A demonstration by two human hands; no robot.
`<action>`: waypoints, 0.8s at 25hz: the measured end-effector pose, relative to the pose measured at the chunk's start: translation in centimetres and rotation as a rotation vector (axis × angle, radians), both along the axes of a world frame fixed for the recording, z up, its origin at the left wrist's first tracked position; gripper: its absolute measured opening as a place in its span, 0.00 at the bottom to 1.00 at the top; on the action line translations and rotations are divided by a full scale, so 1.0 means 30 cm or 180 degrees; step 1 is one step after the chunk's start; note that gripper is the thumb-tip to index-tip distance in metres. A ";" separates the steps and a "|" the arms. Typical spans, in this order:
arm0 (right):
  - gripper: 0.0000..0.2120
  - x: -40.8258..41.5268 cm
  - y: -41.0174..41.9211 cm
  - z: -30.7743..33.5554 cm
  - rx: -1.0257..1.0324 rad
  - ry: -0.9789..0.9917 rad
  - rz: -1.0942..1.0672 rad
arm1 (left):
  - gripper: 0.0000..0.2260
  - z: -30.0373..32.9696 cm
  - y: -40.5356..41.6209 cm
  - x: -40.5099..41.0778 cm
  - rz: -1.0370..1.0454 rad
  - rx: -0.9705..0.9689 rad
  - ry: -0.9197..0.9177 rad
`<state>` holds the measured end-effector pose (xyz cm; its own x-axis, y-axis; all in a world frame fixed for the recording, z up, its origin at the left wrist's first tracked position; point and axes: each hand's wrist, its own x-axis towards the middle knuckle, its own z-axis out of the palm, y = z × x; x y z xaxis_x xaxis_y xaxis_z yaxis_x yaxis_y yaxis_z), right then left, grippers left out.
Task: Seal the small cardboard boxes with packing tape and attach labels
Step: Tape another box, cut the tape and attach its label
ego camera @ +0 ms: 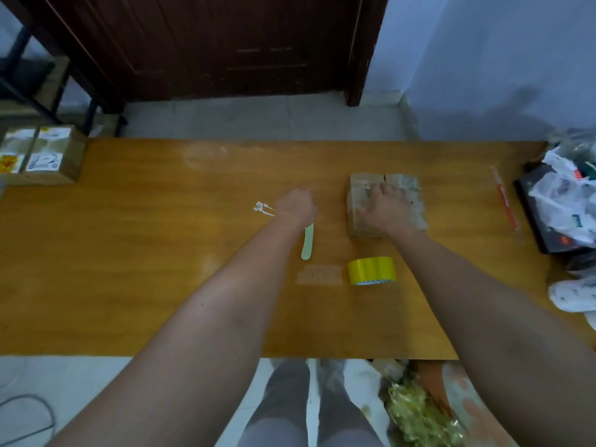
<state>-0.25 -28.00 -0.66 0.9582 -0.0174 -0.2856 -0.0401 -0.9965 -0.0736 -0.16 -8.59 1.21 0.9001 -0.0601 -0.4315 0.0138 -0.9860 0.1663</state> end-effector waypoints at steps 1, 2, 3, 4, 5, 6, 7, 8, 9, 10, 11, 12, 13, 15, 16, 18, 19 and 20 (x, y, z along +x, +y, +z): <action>0.31 0.010 0.009 -0.011 -0.0057 0.0012 0.0032 | 0.15 -0.004 0.012 0.006 0.0025 0.0077 -0.0020; 0.32 0.012 0.021 -0.021 -0.0078 0.0005 0.0035 | 0.14 -0.006 0.022 0.011 0.0045 0.0166 -0.0003; 0.33 0.009 0.040 -0.031 -0.0061 -0.0051 0.0042 | 0.15 -0.007 0.030 0.014 0.0065 0.0275 0.0042; 0.33 -0.001 0.058 -0.040 -0.0031 -0.0151 0.0075 | 0.16 -0.006 0.034 0.015 0.0068 0.0381 0.0086; 0.34 -0.012 0.077 -0.047 -0.0004 -0.0234 0.0121 | 0.17 -0.006 0.037 0.015 0.0058 0.0470 0.0116; 0.34 -0.022 0.096 -0.050 0.0042 -0.0251 0.0124 | 0.18 -0.008 0.041 0.016 0.0045 0.0521 0.0131; 0.34 -0.033 0.111 -0.052 0.0127 -0.0208 0.0065 | 0.18 -0.008 0.043 0.015 0.0041 0.0529 0.0115; 0.34 -0.039 0.121 -0.054 0.0226 -0.0147 -0.0024 | 0.17 -0.006 0.047 0.013 0.0046 0.0514 0.0068; 0.34 -0.041 0.128 -0.055 0.0283 -0.0094 -0.0102 | 0.16 -0.002 0.050 0.012 0.0047 0.0492 0.0018; 0.34 -0.041 0.131 -0.053 0.0270 -0.0048 -0.0159 | 0.16 0.002 0.053 0.012 0.0043 0.0467 0.0008; 0.34 -0.039 0.134 -0.049 0.0207 -0.0022 -0.0197 | 0.15 0.009 0.060 0.011 0.0038 0.0465 0.0071; 0.35 -0.037 0.134 -0.040 0.0144 -0.0017 -0.0225 | 0.15 0.018 0.066 0.011 0.0032 0.0496 0.0213; 0.36 -0.035 0.135 -0.027 0.0116 -0.0040 -0.0242 | 0.15 0.031 0.071 0.010 0.0017 0.0570 0.0396; 0.37 -0.033 0.144 0.013 0.0126 -0.0128 -0.0219 | 0.14 0.075 0.077 0.001 -0.0021 0.0722 0.0690; 0.37 -0.036 0.150 0.037 0.0134 -0.0192 -0.0187 | 0.14 0.101 0.078 -0.008 -0.0015 0.0738 0.0741; 0.38 -0.042 0.174 0.077 0.0176 -0.0284 -0.0136 | 0.15 0.147 0.084 -0.026 0.0010 0.0750 0.0711; 0.38 -0.048 0.190 0.099 0.0218 -0.0317 -0.0101 | 0.15 0.172 0.090 -0.041 0.0026 0.0786 0.0675; 0.38 -0.060 0.208 0.121 0.0263 -0.0351 -0.0055 | 0.15 0.197 0.097 -0.061 0.0051 0.0830 0.0640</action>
